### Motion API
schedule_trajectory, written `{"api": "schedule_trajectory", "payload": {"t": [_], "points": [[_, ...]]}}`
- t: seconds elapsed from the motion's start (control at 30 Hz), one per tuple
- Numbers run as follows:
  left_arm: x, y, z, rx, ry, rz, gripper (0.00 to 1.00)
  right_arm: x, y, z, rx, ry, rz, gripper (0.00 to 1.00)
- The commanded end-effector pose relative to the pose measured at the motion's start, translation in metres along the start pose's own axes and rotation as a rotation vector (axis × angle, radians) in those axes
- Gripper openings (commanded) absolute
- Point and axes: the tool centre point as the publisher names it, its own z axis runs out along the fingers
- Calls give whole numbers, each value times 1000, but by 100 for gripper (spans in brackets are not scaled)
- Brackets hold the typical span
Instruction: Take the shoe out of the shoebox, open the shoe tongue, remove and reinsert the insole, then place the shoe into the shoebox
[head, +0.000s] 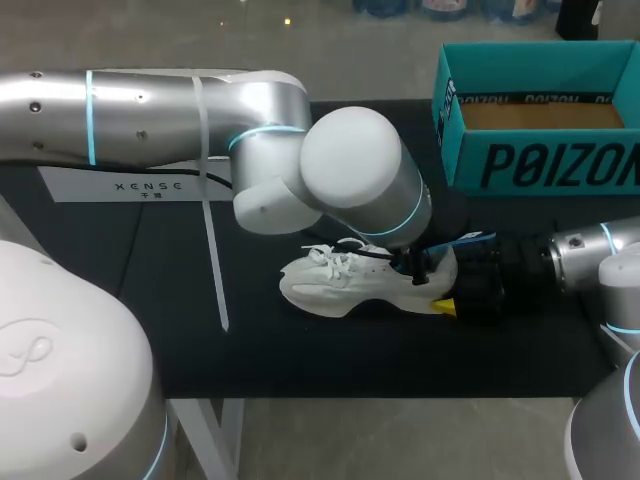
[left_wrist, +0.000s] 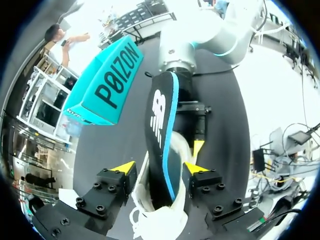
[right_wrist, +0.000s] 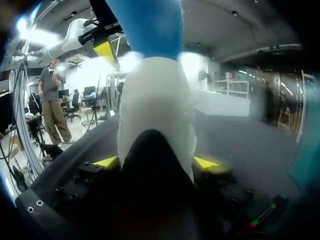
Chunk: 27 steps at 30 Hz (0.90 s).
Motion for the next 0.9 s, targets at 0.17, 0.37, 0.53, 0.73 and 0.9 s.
{"api": "schedule_trajectory", "payload": {"t": [0.17, 0.37, 0.53, 0.73, 0.9], "points": [[0, -11, 17, 5, 11, 10, 46, 0, -5, 4, 2, 0, 1, 0], [0, -14, 23, 3, 20, 17, 46, 0, -5, 4, 2, 0, 1, 0], [-4, -14, 28, 0, 23, 2, 0, 0, -5, 4, 2, 0, 1, 0], [-3, -16, 19, 20, 21, 6, 0, 0, -5, 4, 2, 0, 1, 0], [-2, -23, -1, 59, 34, -20, 0, 0, -5, 4, 2, 0, 1, 0]]}}
